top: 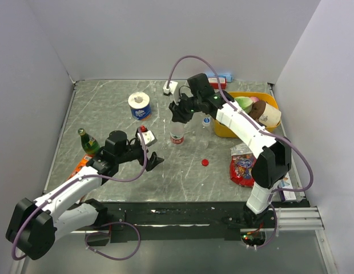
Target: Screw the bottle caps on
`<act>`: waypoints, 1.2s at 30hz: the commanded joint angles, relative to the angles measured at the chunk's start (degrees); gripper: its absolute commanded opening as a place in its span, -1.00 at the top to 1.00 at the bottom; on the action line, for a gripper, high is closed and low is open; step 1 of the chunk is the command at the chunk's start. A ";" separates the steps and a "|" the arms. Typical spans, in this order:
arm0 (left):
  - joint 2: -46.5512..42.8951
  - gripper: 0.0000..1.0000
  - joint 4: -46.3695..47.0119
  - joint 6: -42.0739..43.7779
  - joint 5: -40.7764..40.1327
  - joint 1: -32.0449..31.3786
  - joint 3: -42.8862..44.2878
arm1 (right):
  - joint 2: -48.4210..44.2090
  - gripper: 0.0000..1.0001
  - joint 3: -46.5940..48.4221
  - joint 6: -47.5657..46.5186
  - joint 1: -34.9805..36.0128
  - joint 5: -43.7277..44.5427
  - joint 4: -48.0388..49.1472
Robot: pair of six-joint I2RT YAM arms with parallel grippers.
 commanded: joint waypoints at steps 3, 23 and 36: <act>0.53 -0.92 13.40 -0.50 1.61 0.00 -0.52 | -8.71 0.87 3.33 -0.76 1.17 -8.53 -5.36; 9.67 -0.93 22.98 -3.84 5.39 -4.22 2.03 | -14.62 0.99 6.50 3.02 3.81 -23.49 -9.68; 10.20 -0.42 19.13 -1.56 12.69 -4.83 3.35 | -15.14 0.99 4.22 3.80 4.08 -23.57 -7.84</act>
